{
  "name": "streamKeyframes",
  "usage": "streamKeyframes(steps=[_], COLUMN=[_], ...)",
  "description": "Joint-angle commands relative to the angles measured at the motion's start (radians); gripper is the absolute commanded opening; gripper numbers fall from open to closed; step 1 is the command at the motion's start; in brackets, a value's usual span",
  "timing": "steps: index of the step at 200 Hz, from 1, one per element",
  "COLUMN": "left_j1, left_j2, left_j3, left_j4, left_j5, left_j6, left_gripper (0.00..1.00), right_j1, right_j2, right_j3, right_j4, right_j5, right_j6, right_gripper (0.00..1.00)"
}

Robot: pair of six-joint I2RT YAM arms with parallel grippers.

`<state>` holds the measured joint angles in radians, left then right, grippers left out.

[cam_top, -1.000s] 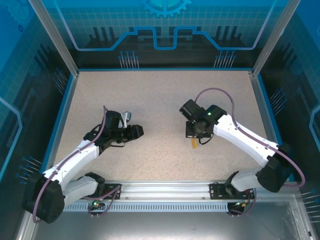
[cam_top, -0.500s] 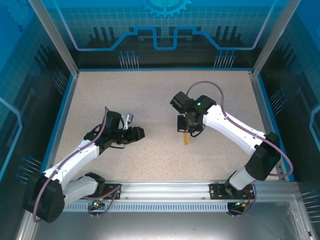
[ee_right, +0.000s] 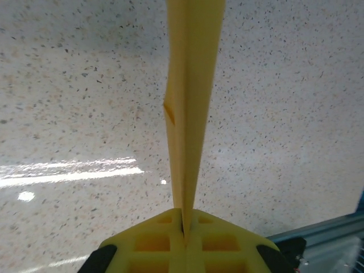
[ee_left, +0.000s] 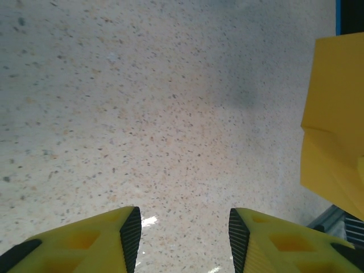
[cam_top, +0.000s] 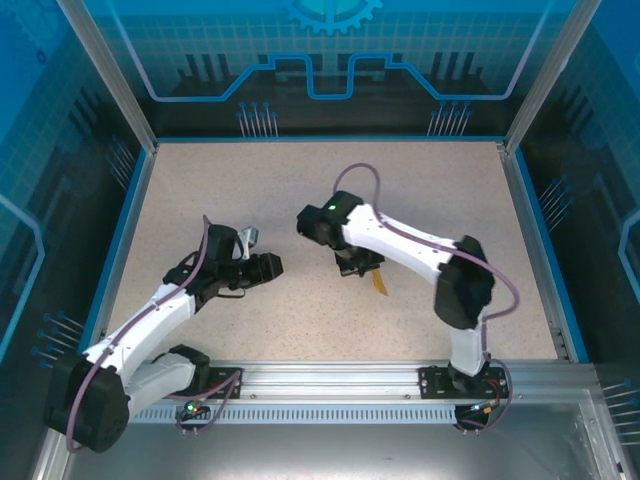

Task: Fold a paper plane with a square sheet of paper (pick it up from the middle)
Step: Turn over the paper at the center of the table, then third fold the triangle at the center of the table.

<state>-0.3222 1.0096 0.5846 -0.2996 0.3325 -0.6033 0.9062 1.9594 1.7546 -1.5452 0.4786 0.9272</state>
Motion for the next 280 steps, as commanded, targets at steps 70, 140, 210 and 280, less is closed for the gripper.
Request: streamKeyframes(steps=[70,140,210,280], left_j1=[0.026,0.024,0.003,0.003], left_j2=[-0.209,-0.219,-0.194,-0.143], left_j3=[-0.092,-0.098,-0.159,-0.131], left_j4=[-0.167,-0.06,0.075,0.023], left_j5=[-0.334,-0.098,0.037,0.037], left_j6=[-0.135,-0.049,-0.093,-0.025], left_gripper=[0.5,0.56,0.57,0.58], right_j1=[0.095,0.036,-0.125,-0.011], right_j2=[0.321,-0.214,-0.367,-0.149], right_j3=[0.164,-0.455,-0.869,-0.792], right_j4=[0.207,0.963,1.328,1.282], right_j5=[-0.236,-0.446,-0.714,-0.477], right_j6=[-0.032,-0.074,-0.133,0.044], right_gripper=[0.24,0.45,0.26,0.24])
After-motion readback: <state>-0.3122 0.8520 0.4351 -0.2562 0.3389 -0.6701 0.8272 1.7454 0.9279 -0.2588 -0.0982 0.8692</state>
